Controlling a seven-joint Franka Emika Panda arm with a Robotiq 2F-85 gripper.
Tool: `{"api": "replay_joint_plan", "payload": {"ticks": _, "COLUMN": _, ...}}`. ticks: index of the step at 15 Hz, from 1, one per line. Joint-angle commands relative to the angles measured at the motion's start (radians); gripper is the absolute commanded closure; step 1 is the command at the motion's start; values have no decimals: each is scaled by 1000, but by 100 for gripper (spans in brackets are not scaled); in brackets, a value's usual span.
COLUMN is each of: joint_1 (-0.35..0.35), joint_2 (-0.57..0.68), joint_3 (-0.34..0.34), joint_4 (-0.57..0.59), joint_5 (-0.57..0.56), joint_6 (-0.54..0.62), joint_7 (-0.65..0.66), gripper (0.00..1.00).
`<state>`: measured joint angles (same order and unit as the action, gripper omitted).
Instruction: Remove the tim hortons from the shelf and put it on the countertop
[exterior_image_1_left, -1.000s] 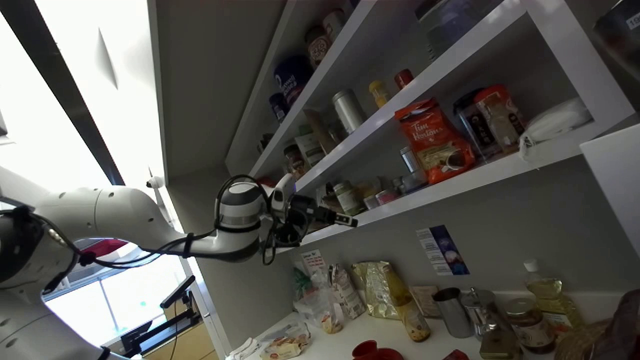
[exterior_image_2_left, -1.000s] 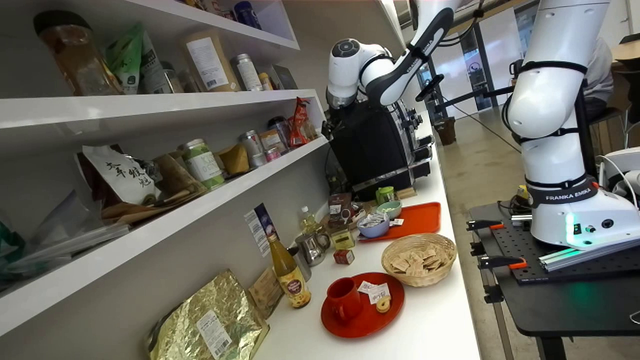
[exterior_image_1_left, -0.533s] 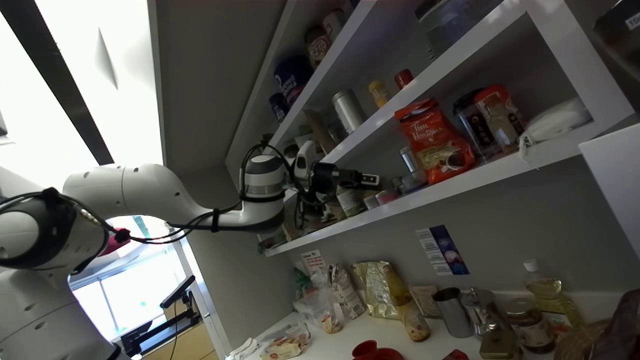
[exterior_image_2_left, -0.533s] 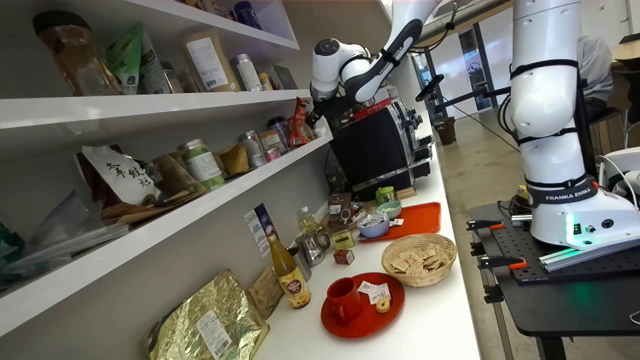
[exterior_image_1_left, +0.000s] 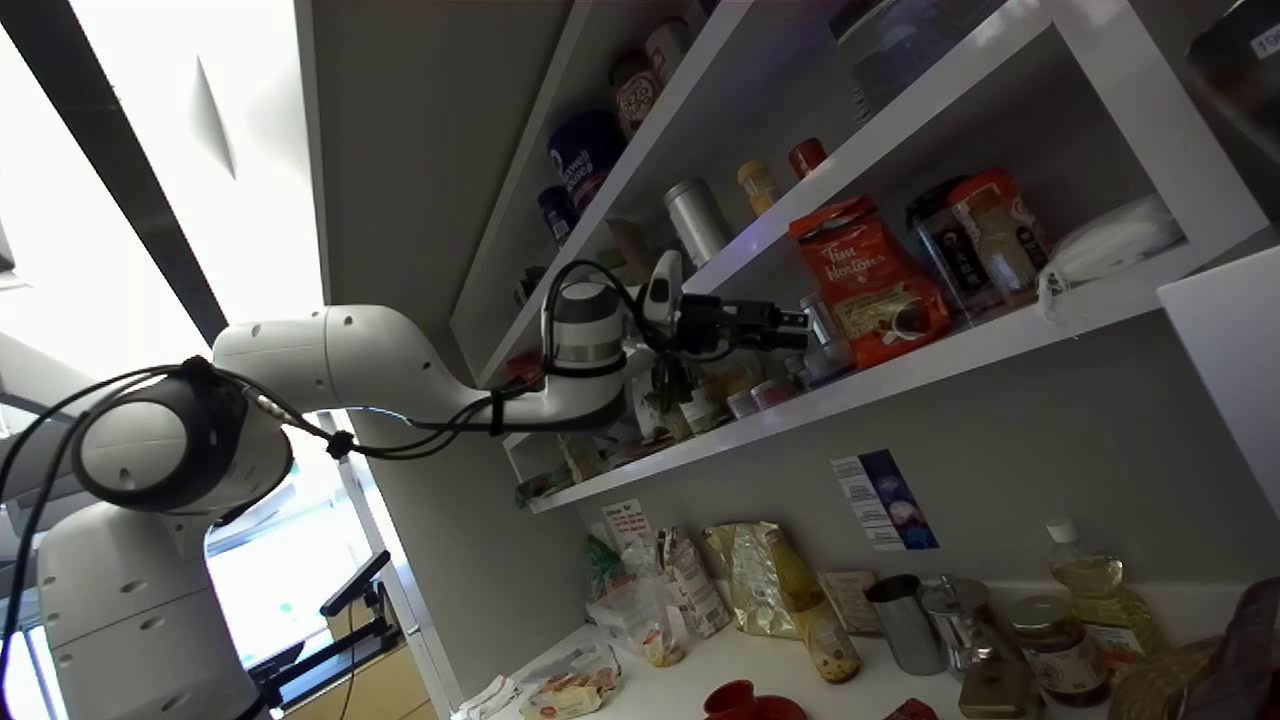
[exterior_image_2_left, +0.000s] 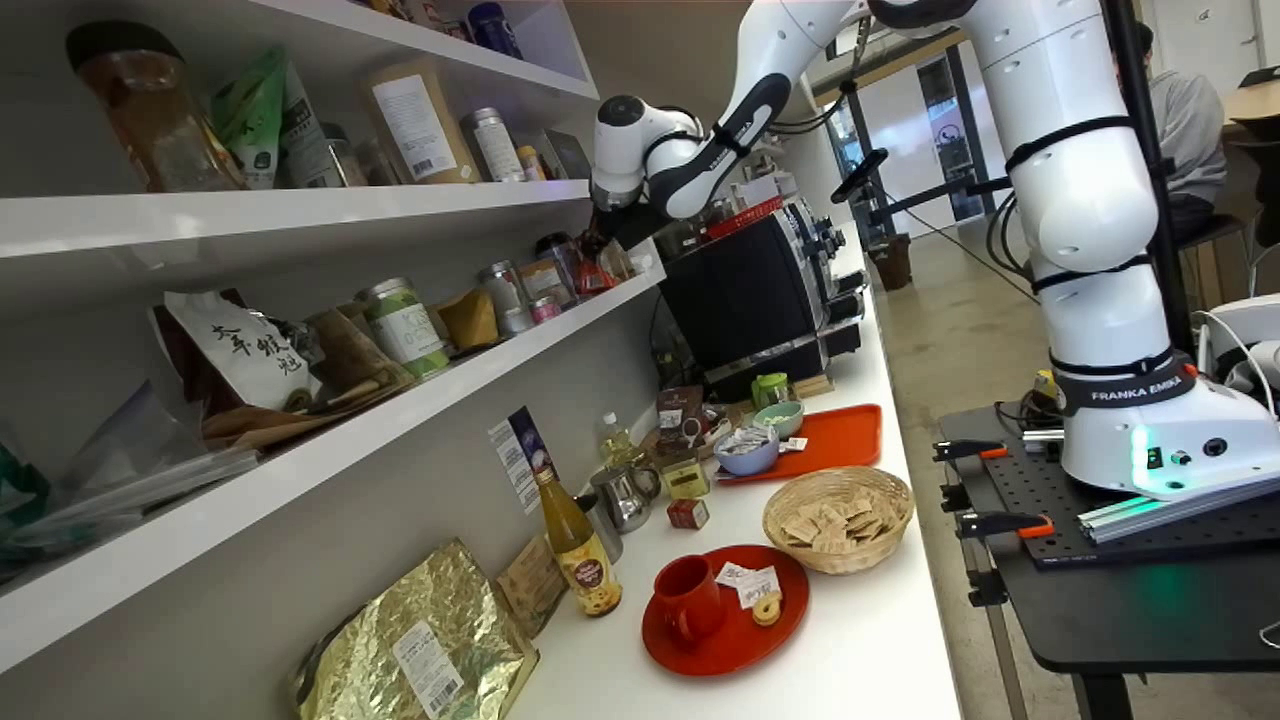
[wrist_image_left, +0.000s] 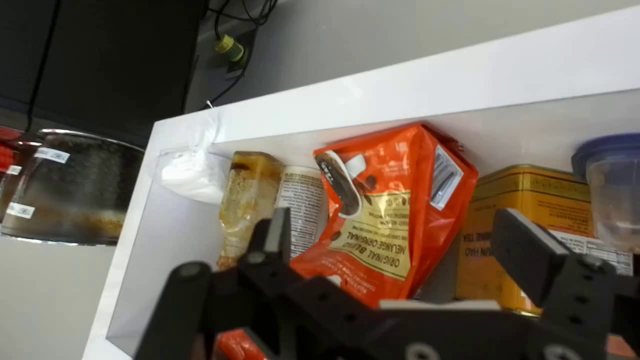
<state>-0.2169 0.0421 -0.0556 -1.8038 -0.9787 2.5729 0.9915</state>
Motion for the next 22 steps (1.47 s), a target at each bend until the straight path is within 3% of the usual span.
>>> {"api": "replay_joint_plan", "payload": {"ticks": 1, "joint_1": 36, "joint_2": 74, "joint_3": -37, "joint_4": 119, "joint_5": 55, "joint_6": 13, "joint_7": -82, "gripper": 0}}
{"api": "replay_joint_plan", "payload": {"ticks": 4, "joint_1": 44, "joint_2": 114, "joint_3": -57, "joint_4": 180, "joint_5": 65, "joint_6": 3, "joint_7": -109, "gripper": 0}}
{"api": "replay_joint_plan", "payload": {"ticks": 5, "joint_1": 16, "joint_2": 129, "joint_3": -32, "joint_4": 195, "joint_5": 63, "joint_6": 4, "joint_7": -111, "gripper": 0}}
{"api": "replay_joint_plan", "payload": {"ticks": 12, "joint_1": 7, "joint_2": 261, "joint_3": -22, "joint_4": 314, "joint_5": 73, "joint_6": -5, "joint_7": -129, "gripper": 0}}
{"api": "replay_joint_plan", "payload": {"ticks": 13, "joint_1": 6, "joint_2": 281, "joint_3": -16, "joint_4": 329, "joint_5": 86, "joint_6": -5, "joint_7": -138, "gripper": 25}}
{"api": "replay_joint_plan", "payload": {"ticks": 16, "joint_1": 9, "joint_2": 322, "joint_3": -6, "joint_4": 361, "joint_5": 86, "joint_6": -10, "joint_7": -146, "gripper": 40}}
{"api": "replay_joint_plan", "payload": {"ticks": 22, "joint_1": 7, "joint_2": 334, "joint_3": 4, "joint_4": 373, "joint_5": 80, "joint_6": -14, "joint_7": -151, "gripper": 87}}
